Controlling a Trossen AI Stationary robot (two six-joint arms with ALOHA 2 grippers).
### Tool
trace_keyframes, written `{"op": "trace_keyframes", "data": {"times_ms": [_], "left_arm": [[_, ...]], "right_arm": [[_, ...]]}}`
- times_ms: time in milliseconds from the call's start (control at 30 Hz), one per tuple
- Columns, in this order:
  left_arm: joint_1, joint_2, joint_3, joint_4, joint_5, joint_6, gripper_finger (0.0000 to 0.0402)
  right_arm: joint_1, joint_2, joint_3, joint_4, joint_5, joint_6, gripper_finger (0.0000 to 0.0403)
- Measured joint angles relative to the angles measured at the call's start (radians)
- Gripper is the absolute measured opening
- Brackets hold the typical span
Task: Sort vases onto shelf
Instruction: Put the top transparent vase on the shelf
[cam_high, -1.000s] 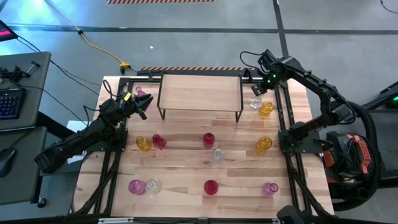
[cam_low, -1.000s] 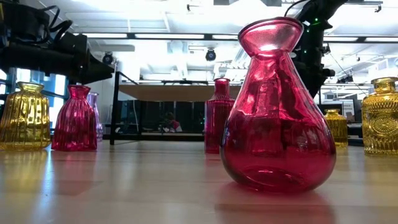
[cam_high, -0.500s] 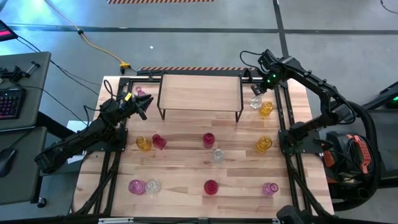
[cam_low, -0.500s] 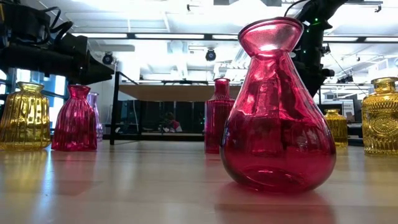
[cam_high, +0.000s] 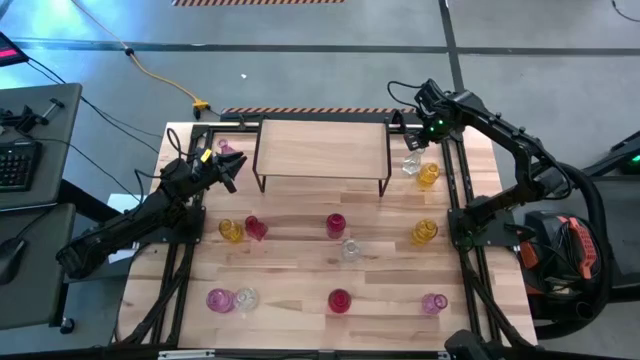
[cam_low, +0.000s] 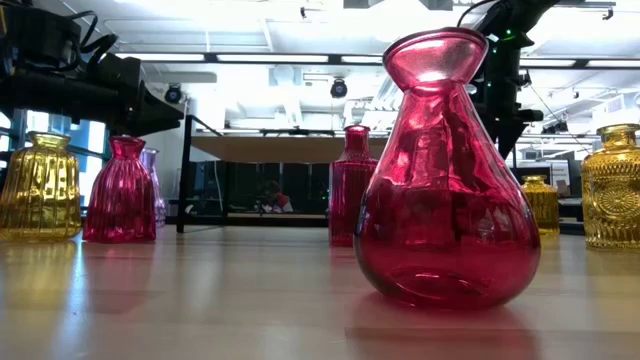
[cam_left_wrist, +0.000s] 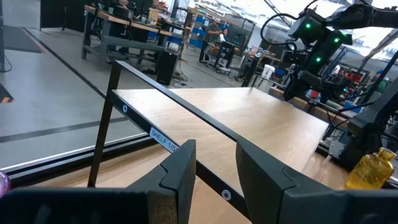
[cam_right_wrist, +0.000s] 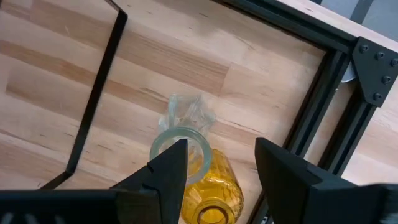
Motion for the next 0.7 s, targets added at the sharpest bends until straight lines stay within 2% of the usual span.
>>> {"op": "trace_keyframes", "data": {"times_ms": [567,700], "left_arm": [[0.0,0.0,0.0,-0.004,0.0,0.0,0.0107],[0.0,0.0,0.0,-0.004,0.0,0.0,0.0107]], "right_arm": [[0.031,0.0,0.0,-0.004,0.014,0.023,0.017],[0.052,0.0,0.0,-0.004,0.094,0.023,0.017]]}}
